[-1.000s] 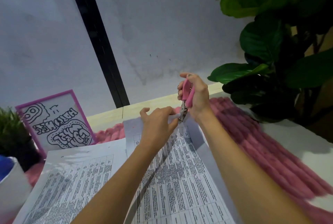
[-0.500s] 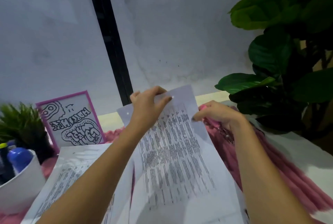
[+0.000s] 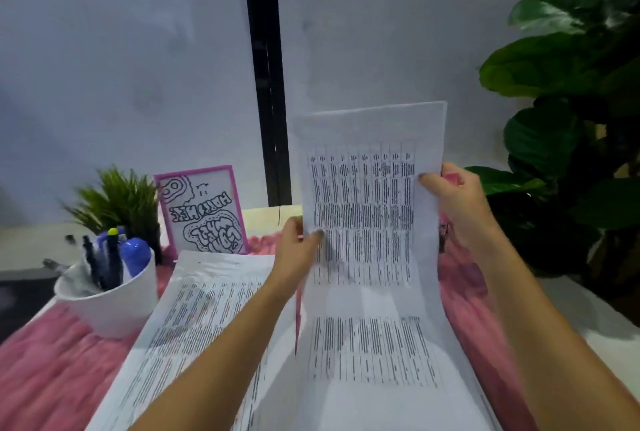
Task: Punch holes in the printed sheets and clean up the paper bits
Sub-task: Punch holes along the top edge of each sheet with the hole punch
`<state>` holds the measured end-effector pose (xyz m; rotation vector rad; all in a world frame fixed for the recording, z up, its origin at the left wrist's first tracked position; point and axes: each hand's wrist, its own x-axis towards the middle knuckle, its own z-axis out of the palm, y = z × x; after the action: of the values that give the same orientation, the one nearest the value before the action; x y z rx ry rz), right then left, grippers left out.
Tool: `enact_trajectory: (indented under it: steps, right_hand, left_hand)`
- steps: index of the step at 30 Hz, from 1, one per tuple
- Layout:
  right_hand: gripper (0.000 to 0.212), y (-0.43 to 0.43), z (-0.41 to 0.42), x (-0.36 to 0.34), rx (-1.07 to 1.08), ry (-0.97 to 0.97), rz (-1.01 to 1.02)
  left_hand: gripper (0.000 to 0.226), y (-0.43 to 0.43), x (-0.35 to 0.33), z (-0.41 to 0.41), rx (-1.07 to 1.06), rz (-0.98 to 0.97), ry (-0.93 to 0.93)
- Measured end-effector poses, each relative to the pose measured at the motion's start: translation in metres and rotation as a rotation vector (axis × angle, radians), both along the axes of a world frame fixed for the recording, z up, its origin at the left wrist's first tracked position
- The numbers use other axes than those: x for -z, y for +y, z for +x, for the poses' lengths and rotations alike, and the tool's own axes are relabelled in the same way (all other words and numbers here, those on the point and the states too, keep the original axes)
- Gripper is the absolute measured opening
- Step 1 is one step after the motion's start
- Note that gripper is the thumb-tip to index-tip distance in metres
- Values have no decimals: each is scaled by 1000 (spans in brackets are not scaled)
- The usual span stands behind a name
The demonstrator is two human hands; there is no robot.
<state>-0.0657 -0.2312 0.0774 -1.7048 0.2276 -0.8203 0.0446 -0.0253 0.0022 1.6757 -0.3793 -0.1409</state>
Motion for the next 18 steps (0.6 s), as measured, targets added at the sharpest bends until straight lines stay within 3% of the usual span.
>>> enact_trajectory:
  steps: [3, 6, 8, 11, 15, 18]
  right_hand:
    - [8, 10, -11, -12, 75, -65, -70]
    - [35, 17, -18, -21, 141, -92, -140]
    - [39, 22, -20, -20, 186, -72, -180]
    - [11, 35, -21, -15, 231, -38, -226]
    - [23, 43, -19, -19, 296, 7, -302]
    - [36, 53, -17, -41, 345, -70, -243]
  left_hand:
    - [15, 0, -21, -6, -59, -72, -140]
    - [6, 3, -34, -18, -71, -73, -304]
    - [4, 3, -31, -24, -79, -86, -367]
    - [5, 5, -18, -29, -86, -36, -358]
    - [3, 14, -18, -31, -96, -12, -287]
    - [27, 37, -43, -37, -113, -90, -304]
